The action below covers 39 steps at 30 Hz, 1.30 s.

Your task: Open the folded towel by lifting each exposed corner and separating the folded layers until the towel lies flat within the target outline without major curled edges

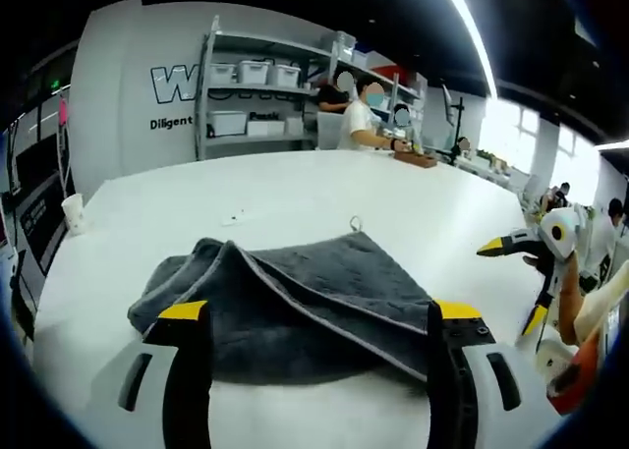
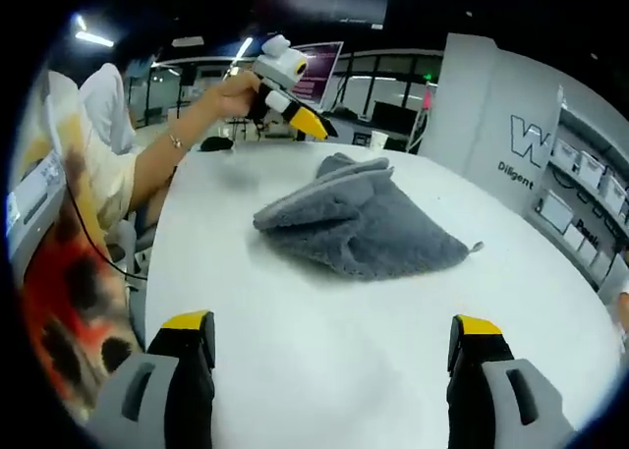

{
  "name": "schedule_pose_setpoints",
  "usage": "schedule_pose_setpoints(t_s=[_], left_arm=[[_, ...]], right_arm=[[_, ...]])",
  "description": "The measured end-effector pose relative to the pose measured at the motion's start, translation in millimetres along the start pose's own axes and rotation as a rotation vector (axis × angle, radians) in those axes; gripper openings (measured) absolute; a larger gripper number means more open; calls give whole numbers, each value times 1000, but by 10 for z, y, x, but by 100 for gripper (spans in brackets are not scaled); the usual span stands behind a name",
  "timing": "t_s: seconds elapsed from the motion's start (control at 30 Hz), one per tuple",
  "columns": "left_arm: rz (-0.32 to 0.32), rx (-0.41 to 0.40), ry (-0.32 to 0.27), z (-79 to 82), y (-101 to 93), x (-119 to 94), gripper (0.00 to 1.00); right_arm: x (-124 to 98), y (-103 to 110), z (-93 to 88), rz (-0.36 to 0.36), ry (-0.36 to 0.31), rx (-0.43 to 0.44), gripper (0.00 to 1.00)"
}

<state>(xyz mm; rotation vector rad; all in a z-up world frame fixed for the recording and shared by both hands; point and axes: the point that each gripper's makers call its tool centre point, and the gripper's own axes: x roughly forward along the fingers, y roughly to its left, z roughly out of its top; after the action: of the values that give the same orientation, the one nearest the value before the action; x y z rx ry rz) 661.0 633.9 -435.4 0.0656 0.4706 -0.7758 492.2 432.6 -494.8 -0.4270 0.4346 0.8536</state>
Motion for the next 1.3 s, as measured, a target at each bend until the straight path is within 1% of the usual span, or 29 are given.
schedule_pose_setpoints(t_s=[0.17,0.33,0.43,0.47,0.5,0.63,0.67,0.73,0.77,0.8,0.93,1.0,1.03,1.1,1.2,1.23,1.3], left_arm=[[1,-13,12,45,139,190,78],[44,-55,8,133,331,327,67],[56,-56,8,152,377,388,61],[63,-55,11,154,417,439,59],[70,-54,20,131,441,485,56],[90,-58,51,40,508,565,50],[94,-53,61,7,522,580,46],[97,-46,63,-12,560,613,36],[94,-45,62,-21,555,619,28],[89,-43,59,-29,549,638,24],[69,-23,62,-44,520,691,11],[55,-30,36,-20,468,691,4],[43,-40,13,6,429,676,3],[39,-41,-1,41,400,649,2],[36,-28,0,57,352,614,1],[35,-17,-5,93,333,560,1],[53,10,-2,118,353,513,1]], right_arm=[[-41,28,-12,-9,-7,0,99],[-67,7,-64,-32,4,2,99],[-89,3,-50,-30,-5,10,99],[-98,-6,-37,-34,-10,9,99],[-102,-13,-32,-36,-10,7,99],[-117,-18,-13,-37,-13,0,99],[-123,-15,-8,-36,-14,-2,99],[-139,-6,-6,-34,-15,-5,99],[-143,-5,-7,-34,-14,-6,99],[-153,-5,-11,-34,-14,-8,99],[-183,-31,-30,-42,-17,4,99],[-197,-49,-45,-48,-17,7,98],[-204,-57,-54,-52,-15,7,98],[-216,-69,-74,-58,-10,9,98],[-220,-69,-77,-59,-11,13,98],[-215,-61,-76,-54,-13,14,98],[-205,-61,-83,-51,-11,19,98]])
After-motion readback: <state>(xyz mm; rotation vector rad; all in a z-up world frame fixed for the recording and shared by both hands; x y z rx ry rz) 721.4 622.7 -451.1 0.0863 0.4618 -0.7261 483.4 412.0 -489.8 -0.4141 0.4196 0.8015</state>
